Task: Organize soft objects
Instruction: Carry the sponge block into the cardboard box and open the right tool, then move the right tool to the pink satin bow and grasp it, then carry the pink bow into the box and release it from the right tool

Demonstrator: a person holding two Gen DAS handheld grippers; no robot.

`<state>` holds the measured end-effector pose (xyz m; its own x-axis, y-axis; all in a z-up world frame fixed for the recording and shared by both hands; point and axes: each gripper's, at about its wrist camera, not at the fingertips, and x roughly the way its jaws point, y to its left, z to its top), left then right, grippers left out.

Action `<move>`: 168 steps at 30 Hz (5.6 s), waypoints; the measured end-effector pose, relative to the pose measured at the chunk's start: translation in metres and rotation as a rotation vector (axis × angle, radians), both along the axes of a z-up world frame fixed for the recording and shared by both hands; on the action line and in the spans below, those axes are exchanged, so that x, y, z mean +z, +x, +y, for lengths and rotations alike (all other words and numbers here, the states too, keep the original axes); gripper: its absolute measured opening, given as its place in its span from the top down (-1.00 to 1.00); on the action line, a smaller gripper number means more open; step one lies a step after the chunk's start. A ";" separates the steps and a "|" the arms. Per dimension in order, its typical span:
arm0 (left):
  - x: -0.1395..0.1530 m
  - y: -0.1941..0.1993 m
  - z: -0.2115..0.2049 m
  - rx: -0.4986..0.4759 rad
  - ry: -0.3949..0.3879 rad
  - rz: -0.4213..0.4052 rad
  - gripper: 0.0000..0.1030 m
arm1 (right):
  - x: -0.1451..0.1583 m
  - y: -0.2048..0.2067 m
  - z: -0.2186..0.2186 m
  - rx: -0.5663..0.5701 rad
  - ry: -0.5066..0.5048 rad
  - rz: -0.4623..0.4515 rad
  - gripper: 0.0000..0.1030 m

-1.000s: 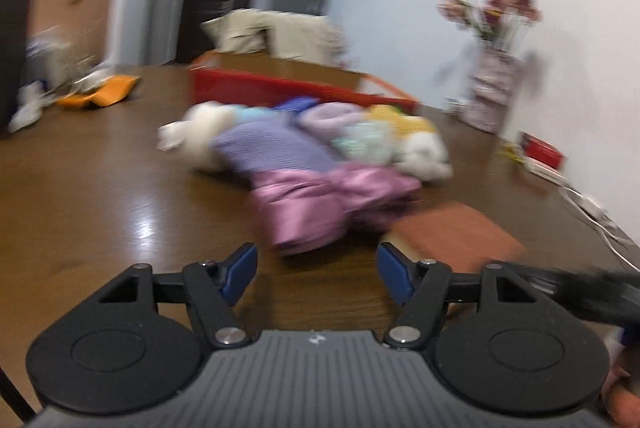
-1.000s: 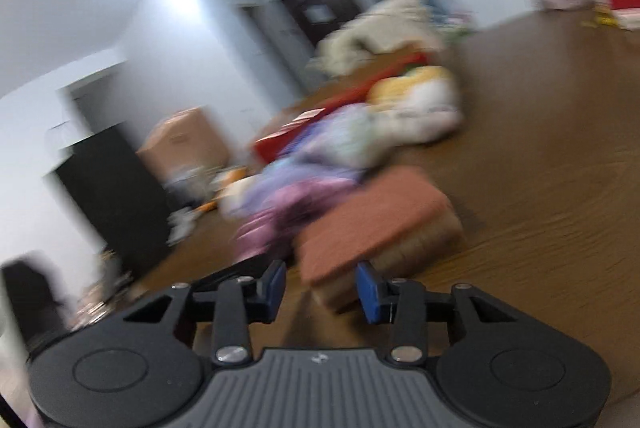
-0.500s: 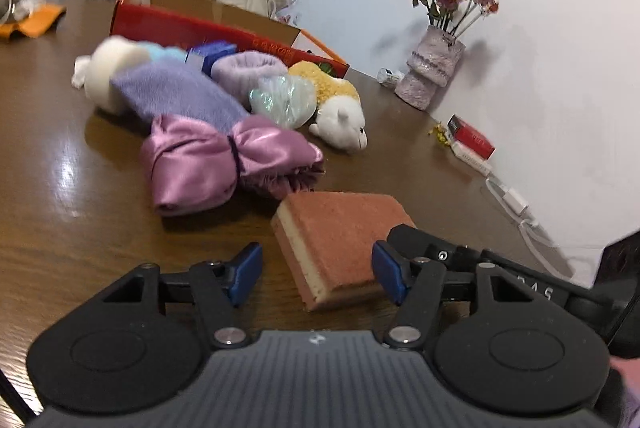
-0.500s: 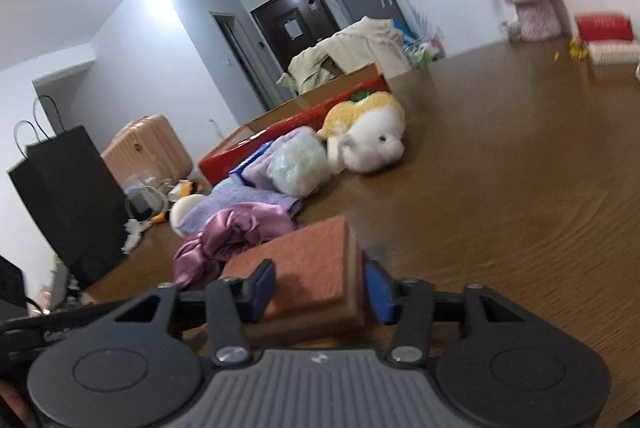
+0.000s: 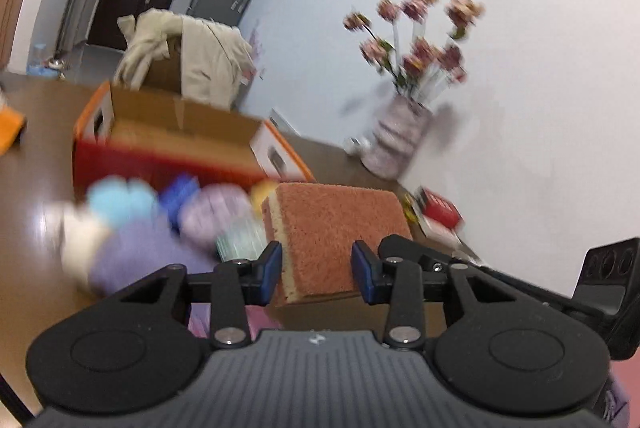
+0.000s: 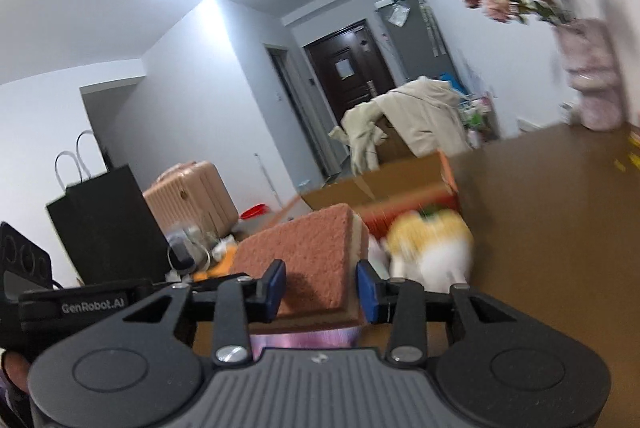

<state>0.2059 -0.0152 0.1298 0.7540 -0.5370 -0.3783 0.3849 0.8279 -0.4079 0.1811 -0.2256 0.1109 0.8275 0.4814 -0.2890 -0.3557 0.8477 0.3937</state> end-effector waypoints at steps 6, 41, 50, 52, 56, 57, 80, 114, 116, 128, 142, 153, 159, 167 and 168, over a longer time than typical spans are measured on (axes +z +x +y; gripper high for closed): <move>0.036 0.135 0.033 0.087 0.018 0.040 0.25 | 0.039 0.157 0.038 0.062 -0.006 0.075 0.34; 0.042 0.267 0.078 0.309 0.371 0.156 -0.47 | 0.018 0.341 0.072 0.082 -0.237 0.320 0.51; 0.097 0.139 0.069 0.327 0.392 0.072 -0.79 | 0.067 0.202 -0.004 0.035 -0.311 0.211 0.29; 0.103 0.108 0.067 0.324 0.392 0.054 -0.87 | 0.076 0.173 -0.018 0.028 -0.321 0.189 0.25; 0.100 0.037 0.067 0.295 0.375 -0.006 -0.98 | 0.087 0.106 -0.037 0.023 -0.373 0.094 -0.02; 0.097 0.022 0.067 0.284 0.372 -0.021 -1.00 | 0.086 0.089 -0.040 0.025 -0.388 0.068 -0.04; -0.069 -0.121 0.119 0.284 0.209 -0.010 -1.00 | -0.061 -0.142 -0.041 -0.056 -0.472 -0.140 -0.53; -0.064 -0.046 0.049 -0.018 0.086 0.101 0.40 | -0.050 -0.012 0.042 0.268 -0.260 0.044 0.76; -0.037 -0.063 0.048 -0.044 0.091 0.049 0.41 | -0.026 -0.031 0.033 0.270 -0.239 -0.008 0.76; 0.048 -0.010 0.014 -0.083 0.180 -0.091 0.41 | 0.059 -0.007 0.016 0.211 -0.312 -0.177 0.79; 0.032 0.309 -0.035 -0.076 0.252 0.009 0.39 | 0.056 0.309 0.019 0.077 -0.439 0.006 0.80; -0.062 0.427 -0.031 -0.040 0.178 0.236 0.11 | -0.041 0.431 0.043 0.053 -0.649 0.165 0.60; -0.053 0.424 -0.033 -0.033 0.200 0.168 -0.45 | -0.041 0.430 0.040 0.076 -0.619 0.198 0.09; -0.004 0.386 -0.036 -0.003 0.281 0.082 -0.53 | -0.001 0.394 0.027 0.037 -0.604 0.141 0.07; 0.005 0.377 -0.036 0.004 0.298 0.069 -0.56 | 0.010 0.386 0.025 0.029 -0.600 0.128 0.07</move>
<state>0.5825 -0.0511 0.1344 0.7232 -0.3915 -0.5690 0.3615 0.9165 -0.1713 0.5675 -0.2007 0.1206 0.7570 0.2256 -0.6133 -0.3634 0.9253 -0.1082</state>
